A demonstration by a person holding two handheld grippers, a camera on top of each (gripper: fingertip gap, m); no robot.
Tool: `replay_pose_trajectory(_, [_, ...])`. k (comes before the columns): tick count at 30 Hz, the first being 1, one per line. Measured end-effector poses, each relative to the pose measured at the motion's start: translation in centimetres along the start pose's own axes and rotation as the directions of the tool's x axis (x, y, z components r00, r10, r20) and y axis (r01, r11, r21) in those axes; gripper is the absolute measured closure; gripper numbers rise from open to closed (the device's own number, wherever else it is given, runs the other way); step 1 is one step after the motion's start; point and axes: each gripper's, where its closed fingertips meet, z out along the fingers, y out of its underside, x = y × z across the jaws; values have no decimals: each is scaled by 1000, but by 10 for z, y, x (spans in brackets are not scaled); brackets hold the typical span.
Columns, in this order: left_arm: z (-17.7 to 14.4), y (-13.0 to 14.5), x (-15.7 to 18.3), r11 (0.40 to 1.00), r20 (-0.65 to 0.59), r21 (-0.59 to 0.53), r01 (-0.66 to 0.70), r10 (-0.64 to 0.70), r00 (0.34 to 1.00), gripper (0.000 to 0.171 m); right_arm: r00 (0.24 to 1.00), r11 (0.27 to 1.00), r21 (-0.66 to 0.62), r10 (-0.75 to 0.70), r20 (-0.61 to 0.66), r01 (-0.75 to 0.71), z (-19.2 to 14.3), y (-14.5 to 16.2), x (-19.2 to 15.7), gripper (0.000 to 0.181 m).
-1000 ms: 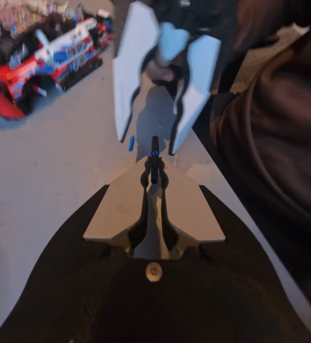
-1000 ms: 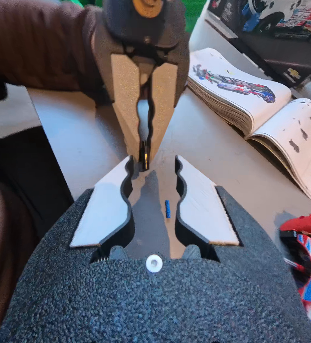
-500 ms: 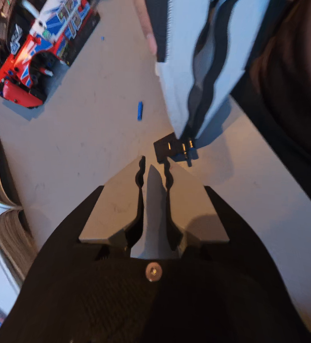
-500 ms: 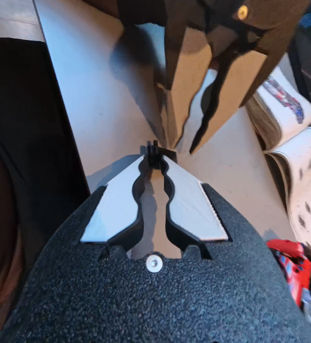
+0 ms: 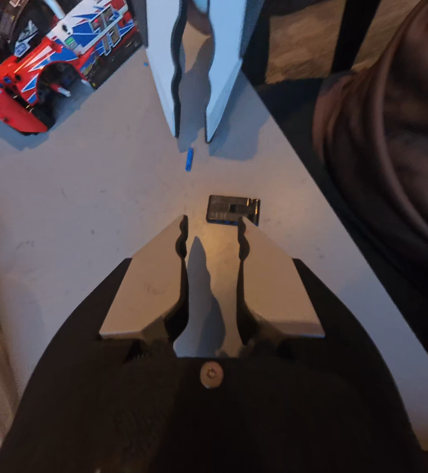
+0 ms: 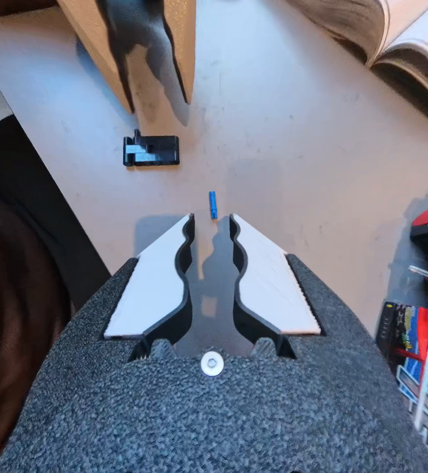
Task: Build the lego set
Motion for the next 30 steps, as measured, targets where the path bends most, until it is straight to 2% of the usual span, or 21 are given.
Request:
replay_pose_trajectory(4, [10, -6, 14, 999, -74, 9, 31, -30, 997, 123, 1000, 1000, -19, -8, 25, 9, 8, 5, 0, 155])
replay_pose_trajectory(8, [23, 4, 17, 997, -96, -55, 49, -55, 994, 116, 998, 1000, -4, 7, 66, -7, 13, 5, 1, 165])
replay_pose_trajectory(9, [27, 11, 16, 995, -89, -90, 46, -55, 995, 116, 997, 1000, 5, 14, 76, -14, 14, 4, 1, 169])
replay_pose_trajectory(11, [29, 10, 14, 996, -71, -74, 44, -49, 996, 119, 995, 1000, 11, 13, 95, -14, 16, 2, 1, 176])
replay_pose_trajectory(14, [30, 9, 14, 996, -66, -68, 49, -54, 996, 124, 994, 1000, 14, 0, 107, -2, 16, 1, -1, 177])
replay_pose_trajectory(20, [31, 10, 9, 997, -61, -42, 70, -72, 996, 125, 972, 999, 38, 2, 236, -11, 13, -6, -40, 177])
replay_pose_trajectory(30, [33, 8, 5, 996, -54, -42, 73, -75, 996, 125, 966, 998, 3, 53, 252, -56, 24, -16, -51, 177])
